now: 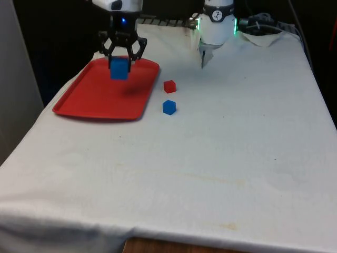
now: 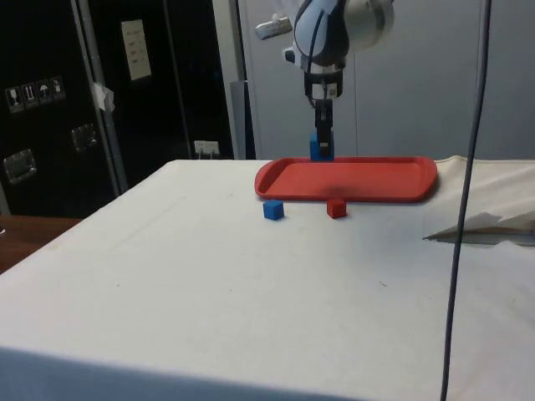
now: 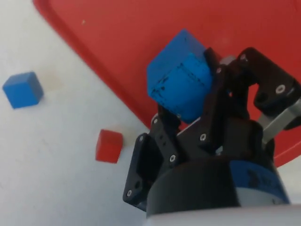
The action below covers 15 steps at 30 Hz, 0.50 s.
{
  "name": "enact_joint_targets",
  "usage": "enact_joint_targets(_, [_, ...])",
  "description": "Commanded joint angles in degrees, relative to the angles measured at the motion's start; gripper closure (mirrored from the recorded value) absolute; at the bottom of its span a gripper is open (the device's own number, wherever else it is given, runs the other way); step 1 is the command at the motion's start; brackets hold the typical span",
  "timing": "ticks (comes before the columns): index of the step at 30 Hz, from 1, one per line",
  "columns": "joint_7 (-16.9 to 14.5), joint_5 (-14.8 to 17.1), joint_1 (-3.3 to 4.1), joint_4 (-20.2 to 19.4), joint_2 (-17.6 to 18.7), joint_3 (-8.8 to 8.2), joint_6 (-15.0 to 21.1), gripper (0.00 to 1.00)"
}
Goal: Pick up the largest block and place it onto the tray.
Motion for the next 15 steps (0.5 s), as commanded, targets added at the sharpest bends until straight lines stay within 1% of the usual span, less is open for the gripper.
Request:
enact_joint_targets(1, [-2.64, 2.58, -1.49, 0.17, -0.17, 1.38, 0.11, 1.00])
enact_joint_targets(2, [-3.67, 3.78, -1.72, 0.40, 0.40, 1.43, 0.11, 1.00])
enact_joint_targets(3, [-5.73, 6.25, -1.95, 0.97, 1.55, 1.49, 0.00, 1.00])
enact_joint_targets(4, [-5.73, 6.25, -1.95, 0.97, 1.55, 1.49, 0.00, 1.00])
enact_joint_targets(5, [-8.02, 8.94, -2.29, 1.55, 2.75, 1.55, -0.11, 1.00])
enact_joint_targets(6, [-6.47, 7.73, -0.69, 1.49, 3.55, -0.06, -0.06, 1.00])
enact_joint_targets(7, [-9.05, 10.20, -2.41, 1.89, 3.32, 1.55, -0.23, 1.00])
enact_joint_targets(10, [-12.43, 14.27, -2.81, 2.86, 5.10, 1.55, -0.63, 1.00])
enact_joint_targets(11, [-14.67, 16.90, -2.98, 3.55, 6.25, 1.49, -0.97, 1.00])
enact_joint_targets(12, [-14.67, 16.90, -2.98, 3.55, 6.25, 1.49, -0.97, 1.00])
enact_joint_targets(13, [-15.76, 18.28, -3.09, 3.95, 6.82, 1.49, -1.20, 1.00])
enact_joint_targets(14, [-18.05, 21.03, -3.38, 4.76, 7.96, 1.43, -1.83, 1.00])
enact_joint_targets(15, [-19.19, 22.40, -3.50, 5.10, 8.54, 1.38, -2.12, 1.00])
